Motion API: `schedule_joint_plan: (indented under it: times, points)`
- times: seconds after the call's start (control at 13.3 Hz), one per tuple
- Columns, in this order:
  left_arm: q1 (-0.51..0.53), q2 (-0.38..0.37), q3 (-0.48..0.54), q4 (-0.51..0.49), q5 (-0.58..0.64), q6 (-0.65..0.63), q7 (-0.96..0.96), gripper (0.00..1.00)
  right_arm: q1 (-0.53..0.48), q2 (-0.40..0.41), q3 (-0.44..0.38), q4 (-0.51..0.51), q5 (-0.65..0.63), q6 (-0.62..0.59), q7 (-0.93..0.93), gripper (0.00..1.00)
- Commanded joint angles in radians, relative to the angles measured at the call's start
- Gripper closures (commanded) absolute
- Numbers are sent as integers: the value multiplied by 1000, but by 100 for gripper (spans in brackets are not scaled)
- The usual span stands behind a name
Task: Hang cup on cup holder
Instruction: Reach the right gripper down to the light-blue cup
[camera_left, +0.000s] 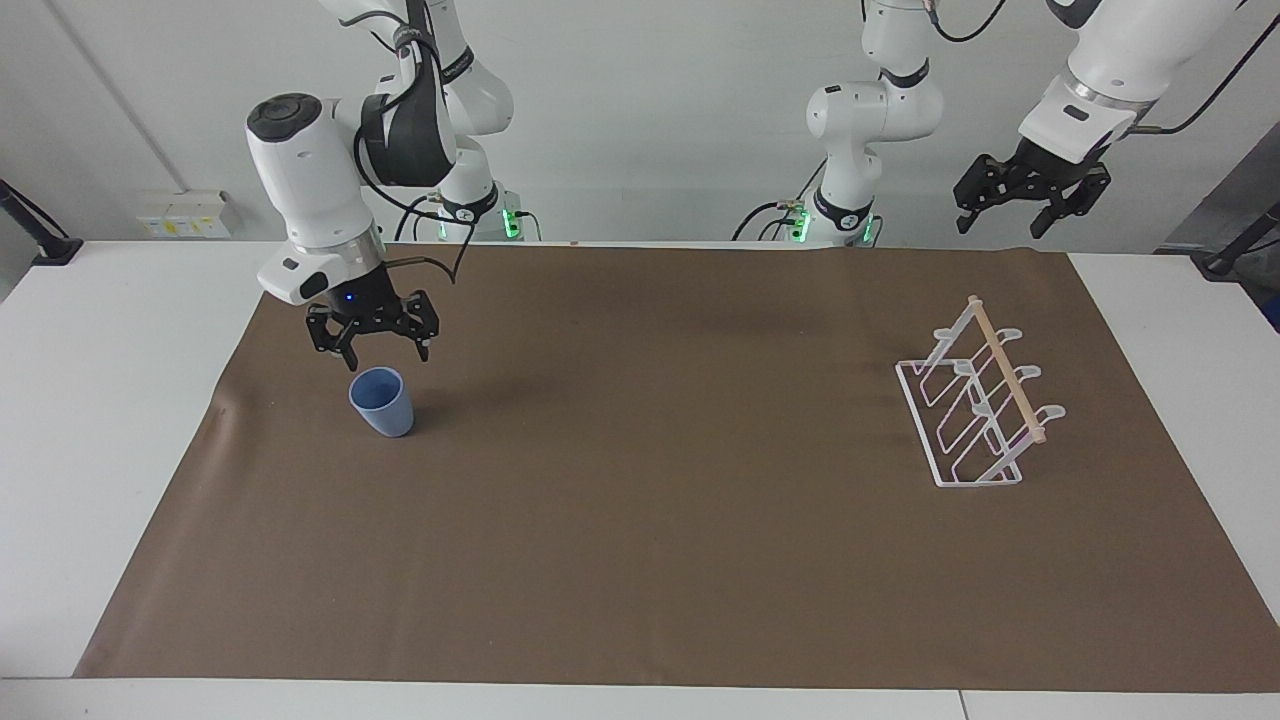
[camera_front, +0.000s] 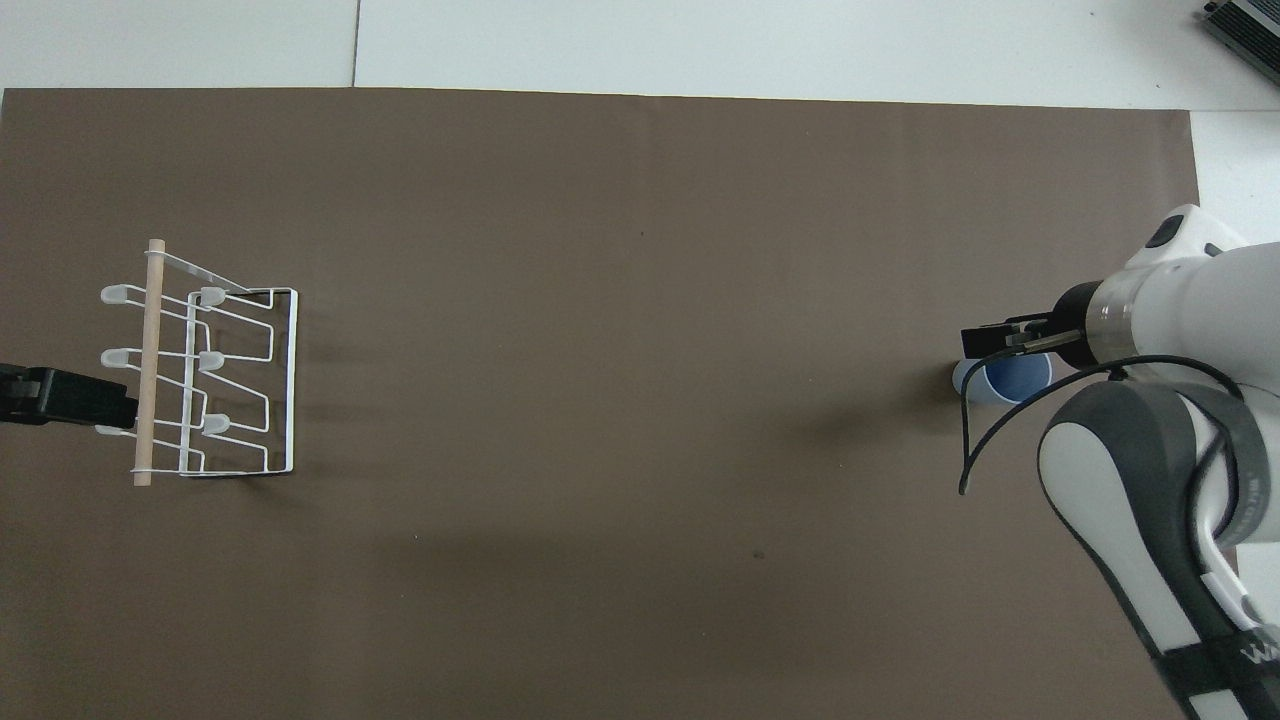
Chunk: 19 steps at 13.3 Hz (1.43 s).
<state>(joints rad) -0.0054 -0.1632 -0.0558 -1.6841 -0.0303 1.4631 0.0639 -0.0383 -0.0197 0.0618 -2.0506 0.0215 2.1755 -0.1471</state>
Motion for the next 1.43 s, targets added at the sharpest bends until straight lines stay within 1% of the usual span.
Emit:
schedule_joint_plan:
  times: [0.0,0.15,0.6,0.75,0.83,1.2,1.28,1.35]
  points:
    - [-2,-27,-1,-31,13,22,-3,0,-23,61,4,-2,11,21,-14,0]
    - [-2,-27,-1,-31,13,22,-3,0,-26,95,4,-6,11,21,7,0]
    - [-2,-29,-1,-31,13,22,-3,0,-23,93,4,-43,11,24,81,0]
    - [-2,-29,-1,-31,13,22,-3,0,-23,90,4,-84,11,96,81,0]
    - [-2,-29,-1,-31,13,22,-3,0,-23,86,4,-100,11,113,81,0]
    - [1,-29,-1,-32,13,22,-3,0,-23,95,4,-128,11,128,95,0]
    - [-1,-29,-1,-32,13,22,-3,0,-23,95,4,-129,11,129,100,12]
    - [-1,-29,-1,-32,13,22,-3,0,-23,95,4,-129,11,127,98,33]
